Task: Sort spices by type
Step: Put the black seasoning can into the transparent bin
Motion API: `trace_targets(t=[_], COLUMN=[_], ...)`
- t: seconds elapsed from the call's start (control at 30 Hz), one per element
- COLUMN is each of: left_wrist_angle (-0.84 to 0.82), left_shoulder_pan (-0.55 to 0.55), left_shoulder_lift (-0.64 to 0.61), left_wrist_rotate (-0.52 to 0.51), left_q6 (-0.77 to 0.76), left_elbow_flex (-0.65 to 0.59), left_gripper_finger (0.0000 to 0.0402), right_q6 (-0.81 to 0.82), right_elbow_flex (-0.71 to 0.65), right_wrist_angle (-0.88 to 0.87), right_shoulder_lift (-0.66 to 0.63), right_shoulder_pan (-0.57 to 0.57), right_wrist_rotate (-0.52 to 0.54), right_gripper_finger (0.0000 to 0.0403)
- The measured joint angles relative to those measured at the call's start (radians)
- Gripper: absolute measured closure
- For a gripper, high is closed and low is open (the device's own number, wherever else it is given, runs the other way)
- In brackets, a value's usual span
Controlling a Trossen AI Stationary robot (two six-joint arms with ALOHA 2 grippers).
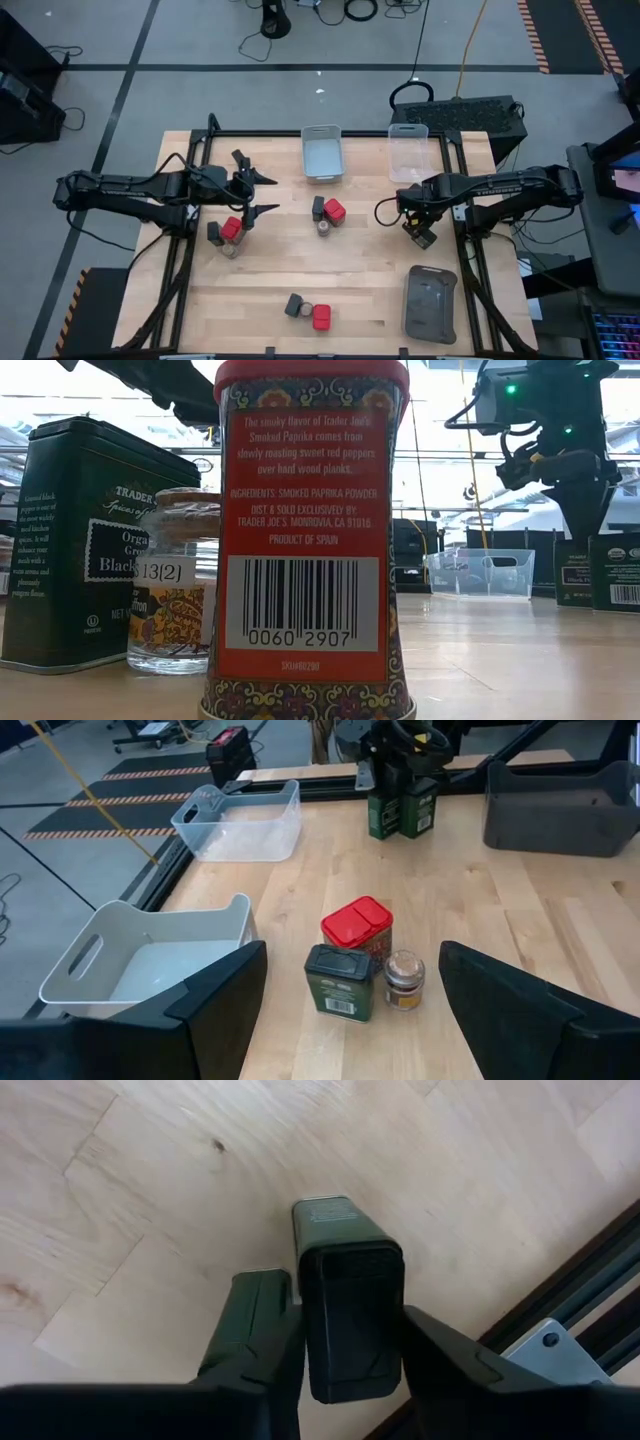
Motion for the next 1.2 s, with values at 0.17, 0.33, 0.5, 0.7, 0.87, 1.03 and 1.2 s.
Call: trace_targets(t=[0.17, 0.33, 0.5, 0.7, 0.87, 1.03, 1.2], left_wrist_angle=[0.000, 0.000, 0.000, 0.000, 0.000, 0.005, 0.005], left_shoulder_pan=[0.000, 0.000, 0.000, 0.000, 0.000, 0.000, 0.000], left_shoulder_lift=[0.000, 0.000, 0.000, 0.000, 0.000, 0.000, 0.000], left_wrist_rotate=[0.001, 0.003, 0.004, 0.004, 0.004, 0.003, 0.004], left_q6=[0.000, 0.000, 0.000, 0.000, 0.005, 0.006, 0.006], left_elbow_flex=[0.000, 0.000, 0.000, 0.000, 0.000, 0.000, 0.000], left_gripper_finger=[0.0100, 0.0100, 0.0100, 0.0100, 0.0100, 0.0100, 0.0100], right_q6=[-0.006, -0.023, -0.057, -0.131, -0.242, -0.396, -0.595], right_elbow_flex=[0.000, 0.000, 0.023, 0.128, 0.243, 0.380, 0.492], right_wrist_angle=[0.000, 0.000, 0.000, -0.014, -0.081, -0.127, -0.133], right_shoulder_lift=[-0.001, -0.001, 0.000, 0.000, 0.000, 0.000, 0.000], right_shoulder_pan=[0.000, 0.000, -0.009, -0.037, -0.071, -0.123, -0.184], right_wrist_rotate=[0.000, 0.000, -0.001, 0.006, 0.051, 0.102, 0.194], right_gripper_finger=[0.0302, 0.0299, 0.0299, 0.0299, 0.0299, 0.0299, 0.0299])
